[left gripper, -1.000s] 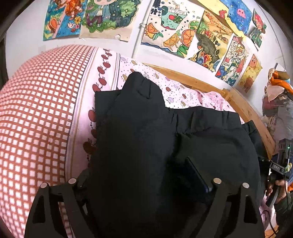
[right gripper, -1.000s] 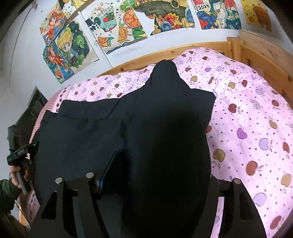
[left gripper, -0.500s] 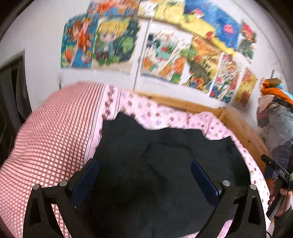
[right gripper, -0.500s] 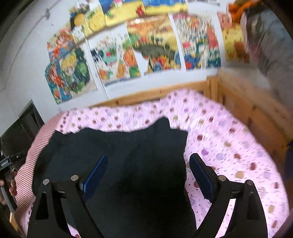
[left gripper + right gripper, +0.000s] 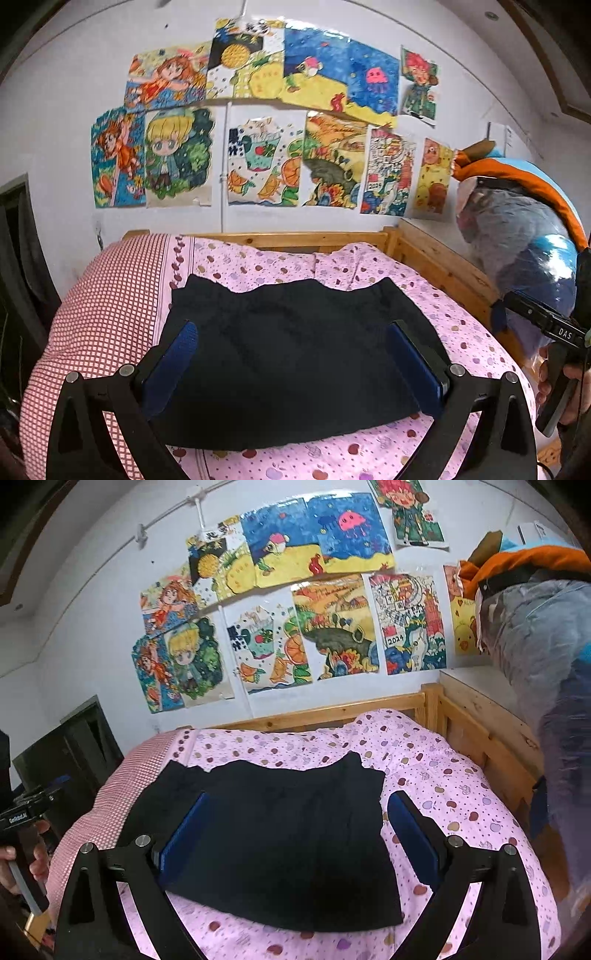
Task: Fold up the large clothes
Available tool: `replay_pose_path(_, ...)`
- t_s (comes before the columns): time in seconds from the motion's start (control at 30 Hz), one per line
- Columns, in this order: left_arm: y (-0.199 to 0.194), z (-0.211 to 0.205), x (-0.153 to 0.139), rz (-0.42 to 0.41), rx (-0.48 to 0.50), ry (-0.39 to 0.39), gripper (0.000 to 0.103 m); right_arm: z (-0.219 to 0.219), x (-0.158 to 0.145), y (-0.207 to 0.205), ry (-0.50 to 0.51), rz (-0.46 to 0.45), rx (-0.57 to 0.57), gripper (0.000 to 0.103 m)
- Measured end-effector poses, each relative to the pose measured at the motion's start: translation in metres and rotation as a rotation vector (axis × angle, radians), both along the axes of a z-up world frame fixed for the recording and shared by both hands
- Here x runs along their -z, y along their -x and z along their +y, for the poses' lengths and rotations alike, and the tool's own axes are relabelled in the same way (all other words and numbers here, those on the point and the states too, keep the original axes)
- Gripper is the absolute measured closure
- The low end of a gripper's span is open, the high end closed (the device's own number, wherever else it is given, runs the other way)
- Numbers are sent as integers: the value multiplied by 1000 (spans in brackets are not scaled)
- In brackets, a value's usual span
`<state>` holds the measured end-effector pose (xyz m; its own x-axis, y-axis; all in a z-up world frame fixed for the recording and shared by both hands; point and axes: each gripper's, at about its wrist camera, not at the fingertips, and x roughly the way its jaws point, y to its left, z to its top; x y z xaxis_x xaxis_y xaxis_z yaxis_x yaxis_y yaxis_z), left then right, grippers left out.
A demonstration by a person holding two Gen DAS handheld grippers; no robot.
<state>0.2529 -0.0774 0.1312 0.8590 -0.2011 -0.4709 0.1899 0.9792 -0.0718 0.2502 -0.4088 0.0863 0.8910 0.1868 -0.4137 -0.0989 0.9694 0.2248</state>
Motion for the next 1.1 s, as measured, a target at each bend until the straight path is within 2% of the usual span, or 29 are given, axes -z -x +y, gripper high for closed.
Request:
replay_pose_path(0.47, 95, -13, -33, -67, 50, -96, 0, 34, -40, 100, 39, -67, -76, 9)
replay_pose_path(0.7, 141, -9, -39, -80, 56, -77, 0, 58, -47, 147, 47, -82, -100, 9)
replay_pose_path(0.83, 167, -3, -41, -118, 66, -81, 0, 72, -49, 167, 67, -83, -104, 9)
replay_pose_path(1.1, 195, 14, -36, -147, 60, -61, 0, 91, -48, 198, 81, -97, -109, 9)
